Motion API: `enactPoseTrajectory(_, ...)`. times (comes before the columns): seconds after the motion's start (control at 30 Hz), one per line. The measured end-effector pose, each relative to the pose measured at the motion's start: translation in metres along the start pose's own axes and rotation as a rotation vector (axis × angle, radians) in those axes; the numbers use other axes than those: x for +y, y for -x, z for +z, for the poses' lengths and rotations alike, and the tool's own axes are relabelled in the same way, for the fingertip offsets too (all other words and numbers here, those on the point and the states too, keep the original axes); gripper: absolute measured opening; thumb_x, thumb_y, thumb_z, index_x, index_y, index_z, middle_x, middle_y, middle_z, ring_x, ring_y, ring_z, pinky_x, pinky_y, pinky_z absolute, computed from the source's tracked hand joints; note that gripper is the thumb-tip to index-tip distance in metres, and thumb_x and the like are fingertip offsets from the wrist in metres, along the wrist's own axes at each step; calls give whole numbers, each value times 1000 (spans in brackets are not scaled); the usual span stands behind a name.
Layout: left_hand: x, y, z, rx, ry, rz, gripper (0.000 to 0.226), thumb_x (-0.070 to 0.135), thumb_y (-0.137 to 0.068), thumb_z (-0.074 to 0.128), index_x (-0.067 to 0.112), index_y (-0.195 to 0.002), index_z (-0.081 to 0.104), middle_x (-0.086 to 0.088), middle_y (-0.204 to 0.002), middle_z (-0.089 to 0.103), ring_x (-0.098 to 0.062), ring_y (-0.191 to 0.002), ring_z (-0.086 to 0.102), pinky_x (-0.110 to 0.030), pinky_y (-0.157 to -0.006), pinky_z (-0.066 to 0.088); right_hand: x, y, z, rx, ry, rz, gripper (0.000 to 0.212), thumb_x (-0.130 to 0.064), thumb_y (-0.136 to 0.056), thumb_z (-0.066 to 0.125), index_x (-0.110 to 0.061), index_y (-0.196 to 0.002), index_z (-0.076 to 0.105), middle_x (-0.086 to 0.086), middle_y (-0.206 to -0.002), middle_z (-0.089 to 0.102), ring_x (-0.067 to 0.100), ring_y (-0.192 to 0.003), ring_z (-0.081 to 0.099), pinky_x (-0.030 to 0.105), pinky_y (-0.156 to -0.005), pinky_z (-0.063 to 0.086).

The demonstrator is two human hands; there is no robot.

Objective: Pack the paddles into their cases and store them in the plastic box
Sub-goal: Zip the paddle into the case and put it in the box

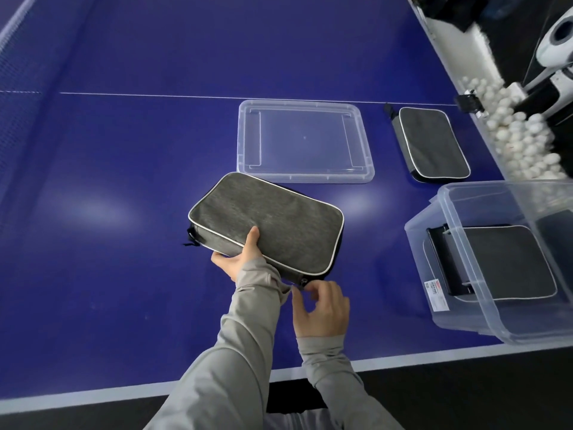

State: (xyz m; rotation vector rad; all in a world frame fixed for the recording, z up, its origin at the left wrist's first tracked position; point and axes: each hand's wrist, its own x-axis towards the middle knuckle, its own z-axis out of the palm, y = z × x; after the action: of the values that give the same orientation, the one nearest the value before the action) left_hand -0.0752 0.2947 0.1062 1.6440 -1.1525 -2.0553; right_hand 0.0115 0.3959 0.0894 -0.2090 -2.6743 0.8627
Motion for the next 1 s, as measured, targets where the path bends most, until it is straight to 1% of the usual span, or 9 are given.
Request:
enactPoseTrajectory(0.17, 3, 3, 1, -11, 35, -5, 70, 26, -62, 83, 18, -118, 43, 9, -79, 55, -7, -70, 55, -29, -75, 42, 0, 0, -2, 51, -60, 1, 15, -14, -66, 76, -11, -69, 61, -3, -60, 56, 9, -52, 45, 27, -51, 40)
enactPoseTrajectory(0.3, 4, 3, 0, -32, 42, 34, 61, 24, -62, 84, 19, -109, 45, 8, -81, 58, -8, -70, 58, -25, -66, 44, 0, 0, -7, 76, -82, -39, 10, -16, -72, 68, -10, -67, 61, -2, -59, 56, 12, -50, 46, 29, -50, 43)
enactPoseTrajectory(0.5, 14, -8, -9, -63, -28, 69, 56, 27, -60, 83, 18, -103, 48, 8, -83, 59, -11, -73, 60, -32, -77, 49, 9, 1, -22, 129, -131, -6, 20, -26, -80, 56, -10, -68, 59, -3, -60, 54, 5, -55, 41, 24, -56, 40)
enactPoseTrajectory(0.57, 19, -14, -12, -67, -58, 72, 53, 29, -60, 83, 20, -100, 50, 9, -81, 59, -11, -72, 60, -30, -75, 49, 17, -4, -27, 135, -130, 17, 17, -22, -80, 61, -10, -68, 60, -3, -61, 54, 6, -58, 42, 25, -58, 41)
enactPoseTrajectory(0.67, 27, -20, -19, -112, -115, 75, 52, 30, -60, 83, 20, -101, 53, 8, -82, 59, -11, -71, 59, -24, -66, 46, 25, -16, -30, 114, -128, 13, 15, -4, -74, 74, -8, -68, 60, -1, -62, 54, 11, -56, 47, 32, -53, 45)
enactPoseTrajectory(0.8, 34, -26, -30, -210, -177, 79, 53, 27, -60, 84, 17, -106, 58, 4, -88, 62, -16, -76, 62, -29, -71, 52, 38, -43, -33, 143, -175, 69, 15, 1, -72, 73, -4, -69, 59, 8, -63, 57, 24, -54, 52, 36, -52, 45)
enactPoseTrajectory(0.9, 40, -33, -39, -294, -232, 124, 40, 24, -62, 84, 20, -94, 59, 6, -79, 63, -12, -68, 63, -20, -56, 50, 52, -62, -38, 133, -211, 75, 14, 1, -73, 73, -4, -73, 60, 8, -66, 61, 21, -56, 53, 31, -55, 42)
enactPoseTrajectory(0.93, 42, -34, -42, -326, -239, 124, 38, 23, -61, 84, 23, -89, 59, 5, -79, 64, -13, -68, 63, -21, -56, 51, 55, -67, -39, 109, -220, 60, 14, 1, -73, 73, -4, -74, 60, 6, -68, 61, 19, -58, 53, 29, -57, 41)
enactPoseTrajectory(1.0, 47, -37, -48, -391, -240, 111, 40, 23, -56, 85, 26, -86, 58, 2, -83, 66, -19, -74, 65, -30, -66, 54, 57, -75, -39, 42, -244, 36, 13, 1, -75, 71, -4, -75, 59, 1, -70, 59, 15, -62, 53, 22, -59, 40)
